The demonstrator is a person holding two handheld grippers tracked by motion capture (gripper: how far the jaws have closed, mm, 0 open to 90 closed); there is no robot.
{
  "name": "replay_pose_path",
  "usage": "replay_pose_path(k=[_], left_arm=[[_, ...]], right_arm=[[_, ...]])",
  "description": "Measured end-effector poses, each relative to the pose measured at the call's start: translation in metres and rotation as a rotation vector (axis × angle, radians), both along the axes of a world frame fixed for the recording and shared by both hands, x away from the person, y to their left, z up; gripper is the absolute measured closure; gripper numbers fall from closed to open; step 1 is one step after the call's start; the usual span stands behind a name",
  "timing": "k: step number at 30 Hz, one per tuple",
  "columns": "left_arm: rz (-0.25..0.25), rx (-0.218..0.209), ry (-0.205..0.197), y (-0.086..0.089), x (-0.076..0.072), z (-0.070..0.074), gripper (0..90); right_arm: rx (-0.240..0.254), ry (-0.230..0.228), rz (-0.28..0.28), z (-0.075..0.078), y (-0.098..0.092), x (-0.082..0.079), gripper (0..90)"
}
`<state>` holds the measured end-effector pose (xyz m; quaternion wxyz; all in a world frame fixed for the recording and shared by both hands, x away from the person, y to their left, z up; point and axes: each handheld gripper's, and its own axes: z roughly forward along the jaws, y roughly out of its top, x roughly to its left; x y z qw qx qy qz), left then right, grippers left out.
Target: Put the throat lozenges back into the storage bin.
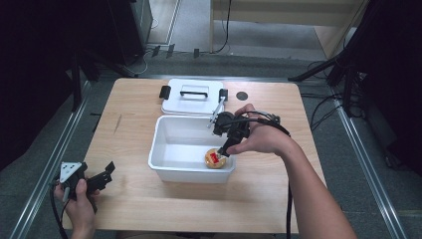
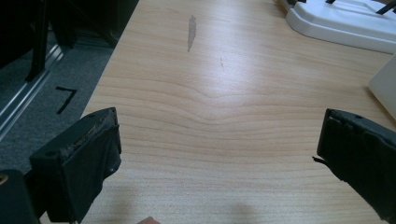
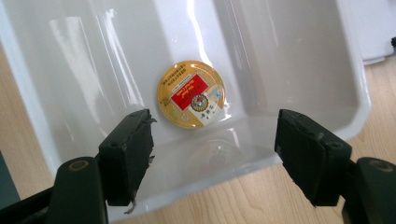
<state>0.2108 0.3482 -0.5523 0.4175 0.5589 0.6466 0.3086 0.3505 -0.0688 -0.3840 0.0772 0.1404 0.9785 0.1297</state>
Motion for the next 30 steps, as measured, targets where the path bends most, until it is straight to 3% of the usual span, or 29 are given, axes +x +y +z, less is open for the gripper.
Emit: replay_pose_path(k=[11,17,27,30], left_arm=[[-0.002,0.002,0.0,0.0,0.0,0.0,0.2],[-0.003,0.0,0.001,0.0,0.0,0.0,0.2],[-0.002,0.003,0.001,0.0,0.0,0.0,0.2],[0.0,0.005,0.001,0.0,0.0,0.0,0.2]], right_arm=[[0.049,-0.034,-0.04,0.017,-0.025,-0.006,23.5],[0.048,-0.045,-0.071,0.02,-0.037,-0.007,22.5],[0.069,-0.042,-0.141,0.01,-0.066,-0.008,19.9],[0.079,-0.047,-0.188,0.003,-0.08,-0.009,18.1]])
